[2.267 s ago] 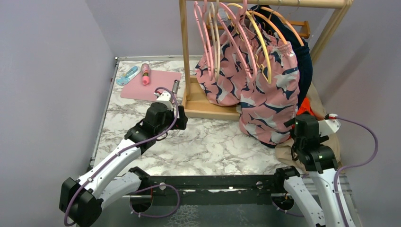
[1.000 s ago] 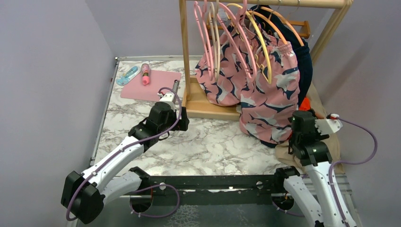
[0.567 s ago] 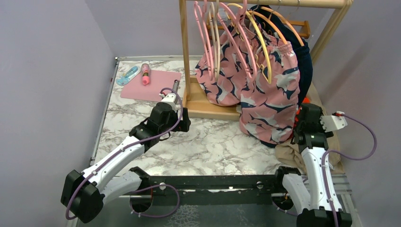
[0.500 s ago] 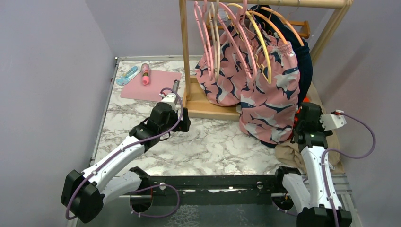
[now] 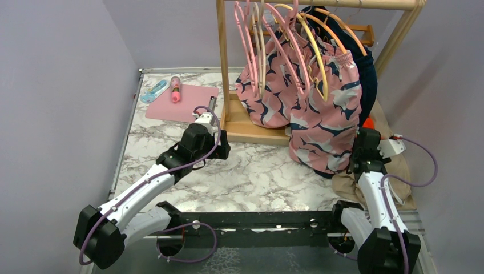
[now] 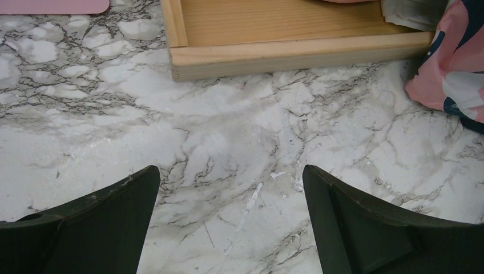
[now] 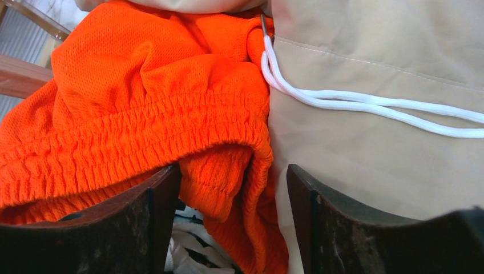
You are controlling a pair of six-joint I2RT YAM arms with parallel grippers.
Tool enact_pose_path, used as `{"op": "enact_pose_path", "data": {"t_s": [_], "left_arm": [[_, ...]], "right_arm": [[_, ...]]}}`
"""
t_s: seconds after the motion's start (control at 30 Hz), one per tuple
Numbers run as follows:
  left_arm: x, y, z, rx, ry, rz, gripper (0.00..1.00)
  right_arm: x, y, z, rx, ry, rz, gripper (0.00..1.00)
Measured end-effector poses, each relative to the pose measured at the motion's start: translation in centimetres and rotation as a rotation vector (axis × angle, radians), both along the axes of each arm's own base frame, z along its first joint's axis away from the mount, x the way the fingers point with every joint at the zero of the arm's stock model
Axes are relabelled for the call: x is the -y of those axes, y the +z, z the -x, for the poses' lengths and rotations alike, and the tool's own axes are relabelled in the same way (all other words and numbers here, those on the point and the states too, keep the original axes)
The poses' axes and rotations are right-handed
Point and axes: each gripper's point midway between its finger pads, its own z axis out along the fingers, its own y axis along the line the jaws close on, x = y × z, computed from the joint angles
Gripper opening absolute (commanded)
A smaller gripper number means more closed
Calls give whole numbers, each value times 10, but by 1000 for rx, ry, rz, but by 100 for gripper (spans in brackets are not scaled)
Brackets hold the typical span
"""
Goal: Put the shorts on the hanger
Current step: Adjust the shorts at the center of the board.
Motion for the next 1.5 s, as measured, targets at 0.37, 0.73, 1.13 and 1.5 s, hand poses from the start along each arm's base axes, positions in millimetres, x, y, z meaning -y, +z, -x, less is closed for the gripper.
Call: {"op": "enact_pose_path", "data": {"t_s": [0.37,0.73,1.13,1.5], "left_arm": [[2,-1,1,-7,-9,3,98],[3,-1,2,-10,-17,7,98],[-2,13,1,44,11,11,98],[-31,29,-6,126,146,-31,99]], "right_arm": [[1,-4,-7,2,28,17,1],[-1,105,-21,175,48,55,1],[-31,295,-2,473,203,214,1],[-109,430,39,804,676,360,1]]}}
